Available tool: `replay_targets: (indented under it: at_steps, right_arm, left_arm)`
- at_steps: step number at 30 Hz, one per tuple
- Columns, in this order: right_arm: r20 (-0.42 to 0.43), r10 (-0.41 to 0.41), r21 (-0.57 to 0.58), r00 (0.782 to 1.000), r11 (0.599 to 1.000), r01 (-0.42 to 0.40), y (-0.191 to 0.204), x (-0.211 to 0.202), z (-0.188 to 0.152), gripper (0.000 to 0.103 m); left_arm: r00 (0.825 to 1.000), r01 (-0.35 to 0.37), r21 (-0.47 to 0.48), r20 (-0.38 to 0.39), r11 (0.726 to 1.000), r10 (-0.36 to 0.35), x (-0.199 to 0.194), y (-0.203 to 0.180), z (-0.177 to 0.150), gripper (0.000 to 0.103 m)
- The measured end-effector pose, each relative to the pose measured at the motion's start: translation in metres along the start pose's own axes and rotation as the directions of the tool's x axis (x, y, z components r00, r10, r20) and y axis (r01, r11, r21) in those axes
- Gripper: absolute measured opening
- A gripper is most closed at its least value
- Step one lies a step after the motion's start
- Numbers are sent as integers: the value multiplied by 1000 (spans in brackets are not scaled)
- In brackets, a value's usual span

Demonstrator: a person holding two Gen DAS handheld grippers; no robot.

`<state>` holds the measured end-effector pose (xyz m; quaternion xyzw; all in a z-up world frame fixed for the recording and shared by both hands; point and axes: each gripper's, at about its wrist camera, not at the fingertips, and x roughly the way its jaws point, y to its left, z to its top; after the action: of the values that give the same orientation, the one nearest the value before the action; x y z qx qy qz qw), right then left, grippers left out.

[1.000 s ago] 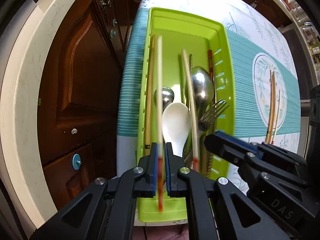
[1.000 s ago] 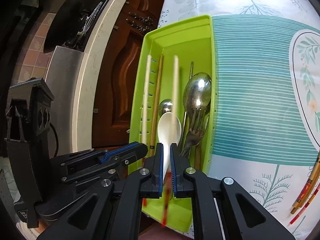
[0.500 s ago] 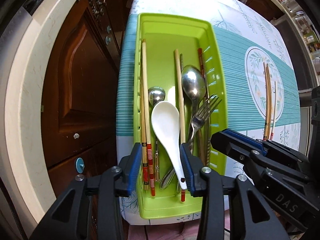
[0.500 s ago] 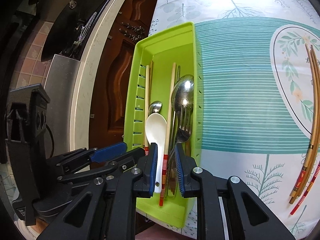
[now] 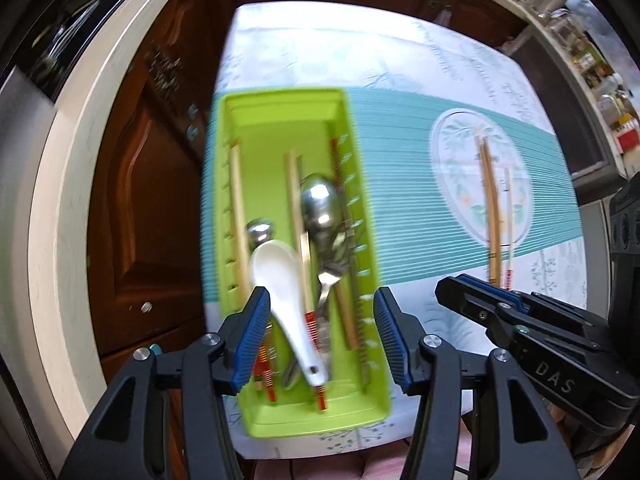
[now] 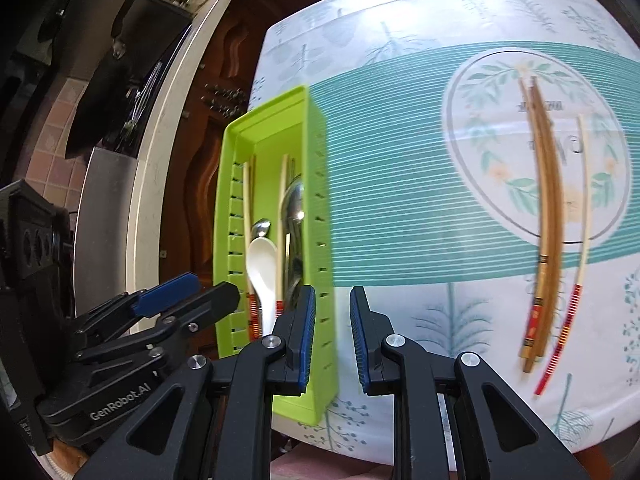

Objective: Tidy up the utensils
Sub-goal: 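Move both grippers back to the plate and grasp a wooden chopstick with the left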

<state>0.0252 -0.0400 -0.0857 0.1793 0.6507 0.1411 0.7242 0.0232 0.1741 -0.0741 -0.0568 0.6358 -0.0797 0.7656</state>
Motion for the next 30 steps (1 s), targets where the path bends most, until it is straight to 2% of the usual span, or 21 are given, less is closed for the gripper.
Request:
replay_targets:
  at_steps: [7,10,13,17,24,30]
  right_arm:
    - [73,-39,74,997,997,33,-47,-44,-1,18]
    - [94,-71,89,993,994,63,-73,-60,-2,18]
    - [94,-93,107,991,991,83,-99,-70,0,18]
    - [95,-116,124,989,987,104,-131,-77,3,18]
    - [65,-131,159,989,980,120,-174,-66,6,18]
    - [35,-119,176,992,978,111,-197,-57,10,18]
  left_arm:
    - [996,85,99,15,991,-87,-1,-59,16,52]
    - [994,104,138,10,985,-107,7,-86,24,47]
    - [992,125,161,-29,979,-122,25,-111,33,42]
    - [986,155,162,-85,975,-143,53,-138,43,41]
    - [982,139,173,-152,975,-113,96,-161,44,39]
    - [980,102,185,-185,977,-68,117,-174,41,38]
